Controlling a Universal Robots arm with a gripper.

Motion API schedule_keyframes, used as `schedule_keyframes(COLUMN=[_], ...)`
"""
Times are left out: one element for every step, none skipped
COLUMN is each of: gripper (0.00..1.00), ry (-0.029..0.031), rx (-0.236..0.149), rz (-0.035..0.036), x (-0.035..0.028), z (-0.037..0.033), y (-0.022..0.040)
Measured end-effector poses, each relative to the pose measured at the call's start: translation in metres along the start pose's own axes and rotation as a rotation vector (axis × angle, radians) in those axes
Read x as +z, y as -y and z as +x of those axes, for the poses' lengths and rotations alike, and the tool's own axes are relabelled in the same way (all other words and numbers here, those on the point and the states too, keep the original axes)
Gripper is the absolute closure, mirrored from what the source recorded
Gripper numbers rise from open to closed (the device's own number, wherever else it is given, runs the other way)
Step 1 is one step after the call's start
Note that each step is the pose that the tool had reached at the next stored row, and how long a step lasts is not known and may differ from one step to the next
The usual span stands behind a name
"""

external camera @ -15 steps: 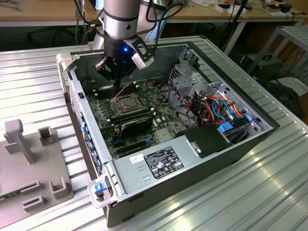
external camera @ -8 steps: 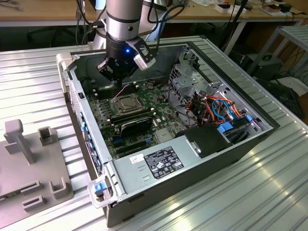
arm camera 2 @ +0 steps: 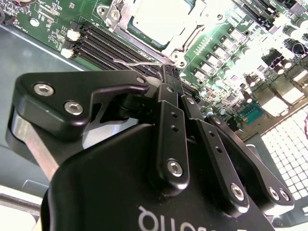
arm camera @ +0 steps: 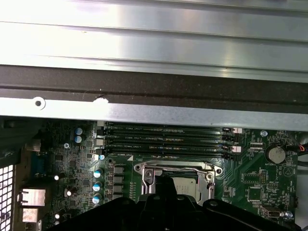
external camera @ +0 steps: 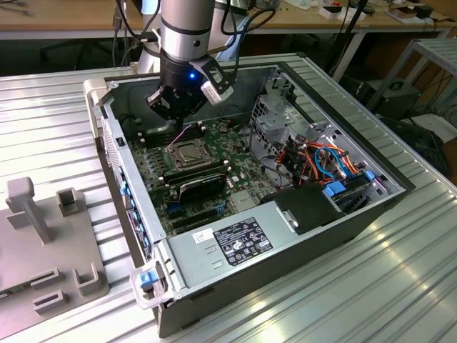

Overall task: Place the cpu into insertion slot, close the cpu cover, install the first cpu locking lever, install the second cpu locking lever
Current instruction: 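Install the first cpu locking lever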

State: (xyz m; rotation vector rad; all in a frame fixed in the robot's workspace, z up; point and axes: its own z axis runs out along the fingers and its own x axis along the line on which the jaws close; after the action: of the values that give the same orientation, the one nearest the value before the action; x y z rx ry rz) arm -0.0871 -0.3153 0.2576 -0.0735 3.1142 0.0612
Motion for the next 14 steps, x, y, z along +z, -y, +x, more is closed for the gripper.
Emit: schedule_keyframes(gripper=[0.89,0.89,0.89,0.89,0.89,0.89,0.89,0.89,0.89,0.89,0.89,0.89,0.89,0.89], ry=[0.0,0.0,0.0,0.0,-0.0001,0.0,0.0,0.0002,0.0001,0.0,0.0,0.0,-0.0001,0.0], rx=[0.0,0.0,0.0,0.0,0.0,0.0,0.0,0.0,0.0,0.0,0.0,0.0,0.0,0.0], rz=[0.0,0.0,0.0,0.0,0.0,0.0,0.0,-0.0002,-0.0001,0.0,-0.0001,-0.0001,0.0,-0.0001], x=[0.0,0.0,0.0,0.0,0.0,0.0,0.0,0.0007,0.0014,0.0023,0.0034,0.0048,0.0061,0.0073], z=[0.0,0.0,0.0,0.0,0.0,-0.0001,0.0,-0.0001,0.0,0.0,-0.0002,-0.0008,-0.0016,-0.0023], y=[0.0,0.0,0.0,0.0,0.0,0.0,0.0,-0.0001,-0.0001,-0.0003,-0.0005,-0.0009,-0.0016,-0.0026])
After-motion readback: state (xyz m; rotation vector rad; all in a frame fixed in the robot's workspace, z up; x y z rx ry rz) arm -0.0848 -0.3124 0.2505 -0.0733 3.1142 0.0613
